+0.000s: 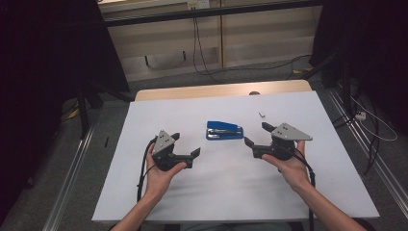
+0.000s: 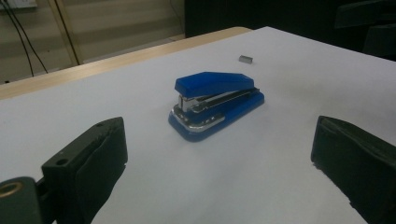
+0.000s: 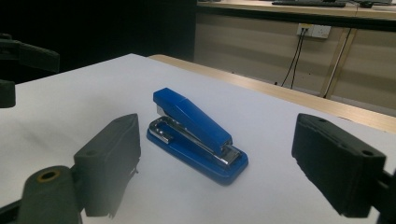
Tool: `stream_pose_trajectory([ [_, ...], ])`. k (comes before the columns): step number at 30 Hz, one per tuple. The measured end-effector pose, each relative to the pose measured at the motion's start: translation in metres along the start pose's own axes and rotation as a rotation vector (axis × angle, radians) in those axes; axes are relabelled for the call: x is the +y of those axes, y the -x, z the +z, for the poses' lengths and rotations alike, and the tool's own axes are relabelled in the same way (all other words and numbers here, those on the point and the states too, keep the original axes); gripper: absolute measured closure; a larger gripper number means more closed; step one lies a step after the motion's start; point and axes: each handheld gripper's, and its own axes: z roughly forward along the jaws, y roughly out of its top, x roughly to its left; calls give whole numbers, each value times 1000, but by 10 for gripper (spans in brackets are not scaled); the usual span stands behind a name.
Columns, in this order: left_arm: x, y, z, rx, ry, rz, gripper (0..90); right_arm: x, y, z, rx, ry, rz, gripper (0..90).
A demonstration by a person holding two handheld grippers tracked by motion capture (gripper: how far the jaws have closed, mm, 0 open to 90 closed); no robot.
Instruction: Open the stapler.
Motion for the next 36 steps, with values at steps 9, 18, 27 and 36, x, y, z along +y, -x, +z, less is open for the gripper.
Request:
stream_pose_trajectory([
  [9, 16, -5, 24, -1, 12, 26, 37, 3, 2, 17, 6, -14, -6, 203],
  [18, 25, -13, 45, -4, 11, 29, 36, 4, 2, 34, 24, -22, 8, 294],
  [27, 15, -21, 56, 1, -55, 15, 45, 0, 0, 50, 64, -75, 17, 428],
  [36, 9, -26, 60, 12, -89, 7, 40, -3, -12, 71, 146, -114, -13, 692],
])
